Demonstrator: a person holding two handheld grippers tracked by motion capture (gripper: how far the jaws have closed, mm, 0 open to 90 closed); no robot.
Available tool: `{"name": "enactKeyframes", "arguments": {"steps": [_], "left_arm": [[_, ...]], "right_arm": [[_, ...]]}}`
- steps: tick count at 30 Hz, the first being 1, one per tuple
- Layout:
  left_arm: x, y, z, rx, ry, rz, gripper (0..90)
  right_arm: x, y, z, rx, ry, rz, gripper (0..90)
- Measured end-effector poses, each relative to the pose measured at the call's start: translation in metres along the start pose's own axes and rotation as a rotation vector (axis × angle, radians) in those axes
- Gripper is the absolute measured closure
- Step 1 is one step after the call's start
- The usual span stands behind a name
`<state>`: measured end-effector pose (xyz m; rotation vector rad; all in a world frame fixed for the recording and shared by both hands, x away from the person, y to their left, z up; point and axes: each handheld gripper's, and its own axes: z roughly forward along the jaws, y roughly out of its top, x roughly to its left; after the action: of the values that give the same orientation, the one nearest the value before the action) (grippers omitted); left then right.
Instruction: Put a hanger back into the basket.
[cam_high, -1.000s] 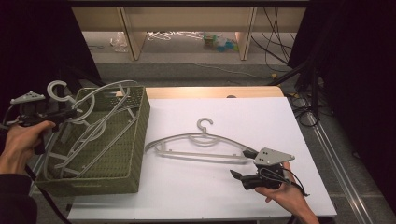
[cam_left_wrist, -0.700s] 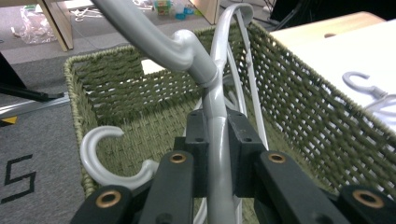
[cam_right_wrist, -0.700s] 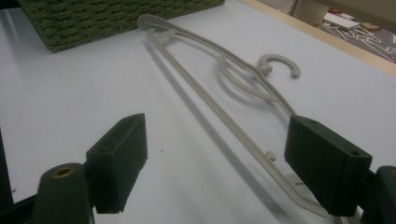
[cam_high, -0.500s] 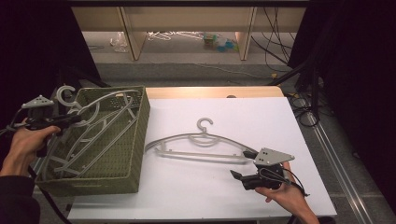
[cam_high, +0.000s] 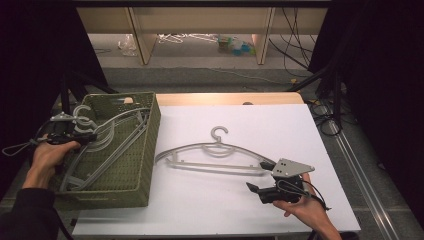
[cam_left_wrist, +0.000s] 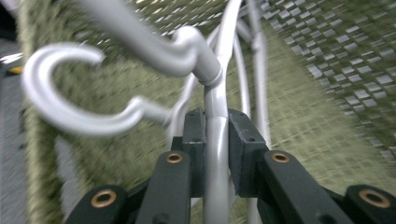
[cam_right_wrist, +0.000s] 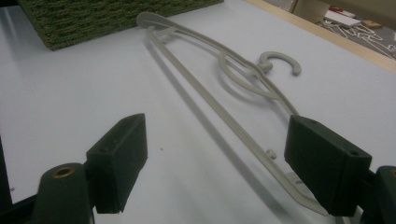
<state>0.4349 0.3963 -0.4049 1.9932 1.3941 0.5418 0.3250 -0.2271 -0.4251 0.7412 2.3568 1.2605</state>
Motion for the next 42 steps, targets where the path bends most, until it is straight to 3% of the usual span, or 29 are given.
{"name": "enactKeyframes", "arguments": {"steps": [1,3,4,5,6,8,10,14,16,18,21,22,24,25,26,27,29,30,31,32,33,38,39,42], "left_arm": [[0.002,-0.002,0.000,0.017,0.013,0.003,77.3],[0.005,-0.005,-0.008,-0.022,0.084,-0.063,75.0],[0.005,-0.005,-0.008,-0.022,0.084,-0.063,73.0],[0.004,-0.006,-0.013,-0.072,0.095,-0.102,73.0],[-0.001,-0.005,-0.023,-0.145,0.070,-0.132,72.3],[-0.005,-0.005,-0.028,-0.165,0.056,-0.134,68.3],[-0.020,-0.006,-0.041,-0.209,-0.019,-0.119,63.9],[-0.034,-0.009,-0.056,-0.278,-0.084,-0.124,56.2],[-0.040,-0.010,-0.063,-0.296,-0.095,-0.114,52.2],[-0.046,-0.011,-0.070,-0.302,-0.076,-0.093,48.8],[-0.054,-0.012,-0.078,-0.331,-0.097,-0.104,44.7],[-0.066,-0.013,-0.084,-0.367,-0.135,-0.103,44.6],[-0.073,-0.014,-0.086,-0.381,-0.148,-0.098,43.5],[-0.090,-0.016,-0.089,-0.408,-0.197,-0.112,42.3],[-0.090,-0.016,-0.089,-0.408,-0.197,-0.112,41.7],[-0.111,-0.018,-0.089,-0.430,-0.252,-0.108,41.9],[-0.132,-0.019,-0.091,-0.435,-0.272,-0.063,42.0],[-0.142,-0.018,-0.091,-0.448,-0.298,-0.059,41.6],[-0.142,-0.018,-0.091,-0.448,-0.298,-0.059,40.6],[-0.161,-0.018,-0.089,-0.462,-0.342,-0.047,39.5],[-0.170,-0.017,-0.087,-0.472,-0.360,-0.051,37.9],[-0.208,-0.021,-0.075,-0.482,-0.400,0.055,33.0],[-0.208,-0.021,-0.075,-0.482,-0.400,0.055,31.8],[-0.230,-0.029,-0.065,-0.484,-0.426,0.082,29.5]], "right_arm": [[0.000,0.000,0.000,0.000,0.000,0.000,22.3],[-0.001,0.000,0.000,0.001,0.004,0.003,22.3],[-0.001,0.000,0.000,0.001,0.004,0.003,22.3],[-0.001,0.000,0.000,0.000,0.004,0.004,22.3],[-0.001,-0.001,0.001,0.001,0.010,0.007,22.3],[-0.001,-0.001,0.001,0.003,0.009,0.009,22.3],[-0.001,0.000,0.001,-0.005,0.006,0.012,22.2],[0.000,0.000,0.001,-0.008,0.006,0.013,22.1],[0.000,0.001,0.002,-0.007,0.012,0.013,22.1],[0.000,0.000,0.002,-0.006,0.012,0.013,22.1],[-0.001,0.000,0.002,-0.010,0.009,0.014,22.0],[-0.001,0.000,0.002,-0.009,0.011,0.014,22.0],[0.000,0.000,0.002,-0.009,0.008,0.013,22.0],[-0.001,0.000,0.002,-0.010,0.010,0.014,21.9],[-0.001,0.000,0.002,-0.010,0.010,0.014,21.9],[-0.001,0.001,0.002,-0.017,0.009,0.013,21.9],[-0.001,0.000,0.003,-0.021,0.005,0.018,22.0],[-0.001,0.000,0.003,-0.015,0.003,0.020,21.9],[-0.001,0.000,0.003,-0.015,0.003,0.020,21.9],[-0.001,0.000,0.005,-0.026,0.010,0.026,21.9],[-0.001,0.000,0.004,-0.018,0.007,0.028,21.9],[0.001,0.001,0.004,-0.017,0.018,0.032,21.8],[0.001,0.001,0.004,-0.017,0.018,0.032,21.8],[0.000,-0.001,0.005,-0.026,0.016,0.028,21.7]]}}
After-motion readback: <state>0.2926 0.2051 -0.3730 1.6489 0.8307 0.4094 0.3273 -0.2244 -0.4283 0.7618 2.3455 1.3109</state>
